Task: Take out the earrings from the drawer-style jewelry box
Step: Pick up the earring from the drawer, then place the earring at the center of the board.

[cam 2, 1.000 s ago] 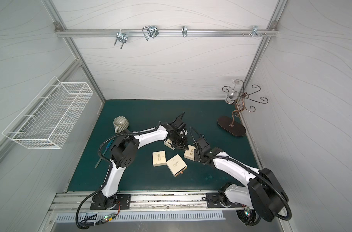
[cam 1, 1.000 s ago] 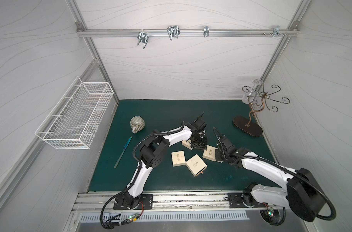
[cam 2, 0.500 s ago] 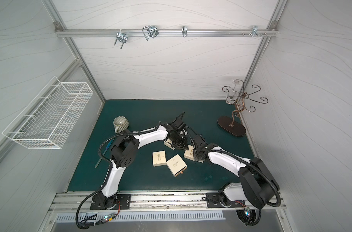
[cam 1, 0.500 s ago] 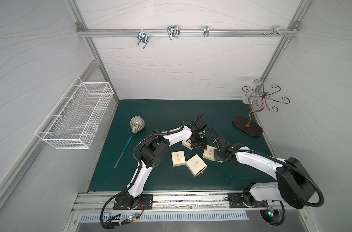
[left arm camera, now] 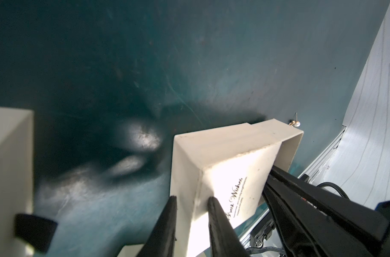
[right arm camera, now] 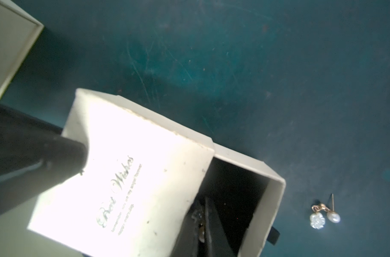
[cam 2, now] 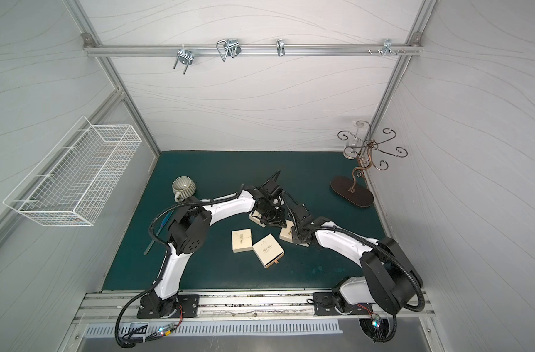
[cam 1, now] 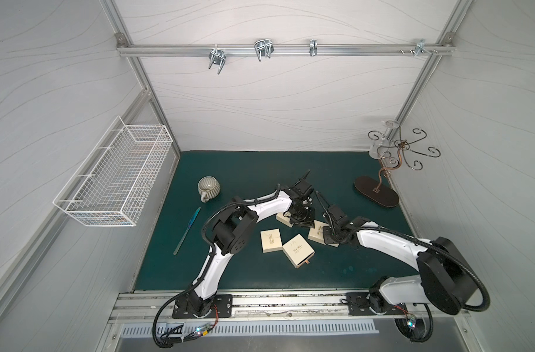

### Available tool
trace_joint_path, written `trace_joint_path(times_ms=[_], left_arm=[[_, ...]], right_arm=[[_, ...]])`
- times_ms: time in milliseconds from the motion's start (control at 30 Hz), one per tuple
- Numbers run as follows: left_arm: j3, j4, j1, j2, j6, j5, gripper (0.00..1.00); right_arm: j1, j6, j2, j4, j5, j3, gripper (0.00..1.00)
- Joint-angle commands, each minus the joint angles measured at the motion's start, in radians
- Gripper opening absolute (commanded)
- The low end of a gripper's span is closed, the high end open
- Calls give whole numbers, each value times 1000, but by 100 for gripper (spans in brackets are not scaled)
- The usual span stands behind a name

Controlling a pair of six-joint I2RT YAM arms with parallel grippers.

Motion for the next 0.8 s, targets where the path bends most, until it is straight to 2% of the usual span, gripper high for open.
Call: trace_joint_path(times_ms=[0,367,533,633,767], left_arm=[[-49,-65,4,80,3,-129,27],[-39,-70,4,90,4,-123,27],[-32,-74,4,93,5,-123,27],[-31,-76,4,94,7,-124,27],[-31,-76,3,94,7,-124,27]], right_arm=[[4,12,-59,11,4,-28,4],[-5,51,-253,31,97,-108,5],[-22,65,-266,6,126,-105,4],[-44,95,-296,-37,188,-106,3],[-101,136,-357,-64,210,-130,4]])
